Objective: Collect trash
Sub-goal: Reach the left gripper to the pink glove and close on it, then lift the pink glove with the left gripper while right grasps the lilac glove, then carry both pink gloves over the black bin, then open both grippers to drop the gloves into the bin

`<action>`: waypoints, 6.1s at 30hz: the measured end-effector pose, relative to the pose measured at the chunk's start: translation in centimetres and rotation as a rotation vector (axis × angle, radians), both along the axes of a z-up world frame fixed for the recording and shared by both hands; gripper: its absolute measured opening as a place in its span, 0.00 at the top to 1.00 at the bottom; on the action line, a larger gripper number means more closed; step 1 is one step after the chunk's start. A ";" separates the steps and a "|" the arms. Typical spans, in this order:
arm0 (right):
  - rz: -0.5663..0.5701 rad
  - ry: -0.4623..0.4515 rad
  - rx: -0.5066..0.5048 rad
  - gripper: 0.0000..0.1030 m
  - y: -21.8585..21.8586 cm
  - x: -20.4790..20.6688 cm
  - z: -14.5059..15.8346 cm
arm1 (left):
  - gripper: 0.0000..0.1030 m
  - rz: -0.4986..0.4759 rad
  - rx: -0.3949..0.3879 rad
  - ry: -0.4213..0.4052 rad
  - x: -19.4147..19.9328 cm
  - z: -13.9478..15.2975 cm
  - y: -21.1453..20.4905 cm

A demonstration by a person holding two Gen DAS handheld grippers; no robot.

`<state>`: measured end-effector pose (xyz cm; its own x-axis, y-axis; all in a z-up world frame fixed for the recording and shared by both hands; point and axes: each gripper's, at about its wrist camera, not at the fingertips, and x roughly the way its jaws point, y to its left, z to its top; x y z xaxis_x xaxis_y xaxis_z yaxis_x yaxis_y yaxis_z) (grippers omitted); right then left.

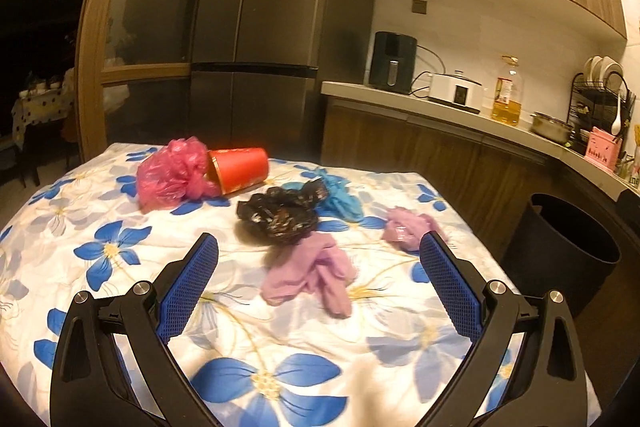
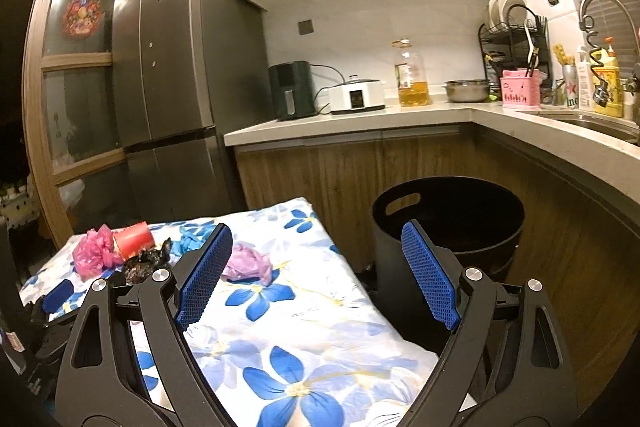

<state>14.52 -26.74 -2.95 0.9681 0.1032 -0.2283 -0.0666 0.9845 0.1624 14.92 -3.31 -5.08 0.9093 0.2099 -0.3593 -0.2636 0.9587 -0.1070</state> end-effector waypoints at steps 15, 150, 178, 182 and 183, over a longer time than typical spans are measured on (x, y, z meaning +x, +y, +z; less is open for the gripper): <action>0.050 0.008 -0.026 0.17 3.3 2.6 -0.9 | 0.10 0.061 -0.055 0.112 6.2 -2.6 1.7; -0.184 0.023 0.027 0.96 -15.3 7.4 1.7 | 0.92 -0.580 0.017 0.001 11.9 6.3 -24.3; -0.162 0.088 0.062 0.75 -17.0 10.6 0.5 | 0.62 -0.623 0.011 0.021 14.4 5.0 -25.7; -0.188 0.102 0.079 0.60 -17.7 10.5 0.0 | 0.47 -0.613 -0.009 0.021 14.5 4.8 -25.1; -0.194 0.103 0.078 0.58 -17.7 10.4 -0.1 | 0.45 -0.604 -0.017 0.025 14.5 4.7 -24.8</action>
